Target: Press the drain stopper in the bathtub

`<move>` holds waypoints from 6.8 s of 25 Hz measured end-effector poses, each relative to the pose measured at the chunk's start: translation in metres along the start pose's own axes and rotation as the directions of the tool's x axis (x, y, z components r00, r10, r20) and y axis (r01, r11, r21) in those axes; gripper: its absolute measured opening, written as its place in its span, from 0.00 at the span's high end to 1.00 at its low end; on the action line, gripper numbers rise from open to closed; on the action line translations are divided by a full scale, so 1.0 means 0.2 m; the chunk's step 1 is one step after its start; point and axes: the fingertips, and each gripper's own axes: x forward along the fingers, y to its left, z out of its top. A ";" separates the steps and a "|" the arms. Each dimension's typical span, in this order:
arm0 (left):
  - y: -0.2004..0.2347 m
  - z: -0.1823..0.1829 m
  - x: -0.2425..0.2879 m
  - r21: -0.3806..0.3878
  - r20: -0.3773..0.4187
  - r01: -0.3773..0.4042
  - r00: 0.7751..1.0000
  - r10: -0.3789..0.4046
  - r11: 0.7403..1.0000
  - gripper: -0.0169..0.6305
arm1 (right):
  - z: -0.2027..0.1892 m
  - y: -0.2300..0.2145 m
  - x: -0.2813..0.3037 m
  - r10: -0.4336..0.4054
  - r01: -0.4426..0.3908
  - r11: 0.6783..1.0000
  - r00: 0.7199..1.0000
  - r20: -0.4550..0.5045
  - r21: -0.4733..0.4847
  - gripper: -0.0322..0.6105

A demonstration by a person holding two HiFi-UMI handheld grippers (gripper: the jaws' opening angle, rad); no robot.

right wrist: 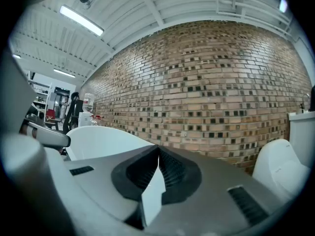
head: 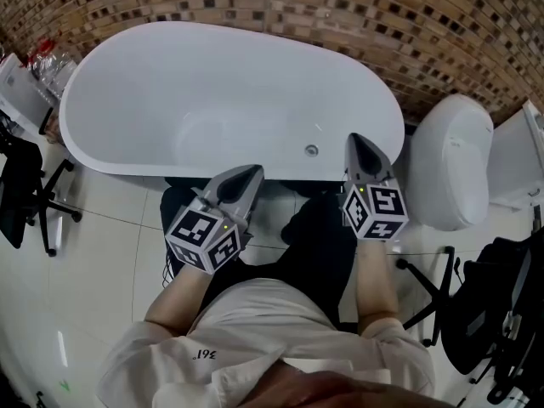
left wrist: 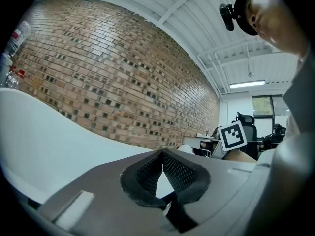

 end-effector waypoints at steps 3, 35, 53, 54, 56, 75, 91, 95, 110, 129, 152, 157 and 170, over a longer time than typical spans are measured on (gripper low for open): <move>0.00 0.00 0.00 -0.001 -0.002 -0.003 1.000 0.003 1.000 0.96 | 0.00 0.00 0.00 0.005 -0.005 1.000 1.000 -0.002 0.003 0.93; -0.01 -0.02 0.01 -0.001 -0.019 0.002 1.000 -0.002 1.000 0.96 | -0.06 0.00 0.03 0.012 -0.011 1.000 0.999 -0.031 0.015 0.93; 0.06 -0.01 0.03 0.017 -0.020 0.000 1.000 0.000 1.000 0.96 | -0.05 0.05 0.07 0.036 -0.037 0.999 0.999 -0.041 -0.029 0.93; 0.07 -0.01 0.03 0.019 -0.019 -0.001 1.000 0.001 1.000 0.96 | -0.04 0.06 0.08 0.040 -0.042 0.999 0.998 -0.042 -0.034 0.93; 0.08 0.00 0.04 0.022 -0.016 -0.001 1.000 0.001 1.000 0.96 | -0.03 0.07 0.10 0.047 -0.049 0.998 0.998 -0.045 -0.045 0.93; 0.17 0.05 0.24 0.042 -0.020 0.039 0.999 -0.038 0.998 0.96 | 0.09 0.03 0.34 0.068 -0.075 0.988 0.996 -0.062 -0.132 0.93; 0.27 0.03 0.35 0.022 -0.043 0.032 0.999 -0.031 0.999 0.96 | 0.09 0.01 0.55 0.083 -0.096 0.983 0.993 -0.088 -0.156 0.93; 0.29 0.02 0.38 0.020 -0.048 0.035 0.998 -0.034 0.999 0.96 | 0.08 0.01 0.59 0.085 -0.100 0.982 0.991 -0.099 -0.157 0.93; 0.40 -0.05 0.54 -0.008 -0.090 0.030 0.995 -0.031 1.000 0.96 | -0.05 -0.05 0.79 0.087 -0.111 0.982 0.984 -0.154 -0.152 0.93; 0.57 -0.12 0.71 0.002 -0.135 0.016 0.991 -0.016 1.000 0.96 | -0.24 -0.08 1.02 0.089 -0.124 0.982 0.968 -0.233 -0.141 0.93; 0.74 -0.32 1.01 -0.023 -0.232 0.006 0.973 -0.011 1.000 0.96 | -0.55 -0.20 1.32 0.085 -0.152 0.975 0.927 -0.366 -0.159 0.93; 0.76 -0.35 1.03 -0.025 -0.243 -0.001 0.970 -0.006 1.000 0.96 | -0.64 -0.22 1.41 0.097 -0.157 0.980 0.911 -0.400 -0.120 0.93; 0.84 -0.46 1.12 -0.036 -0.292 -0.008 0.956 -0.003 0.999 0.96 | -0.87 -0.24 1.60 0.106 -0.168 0.982 0.873 -0.476 -0.091 0.93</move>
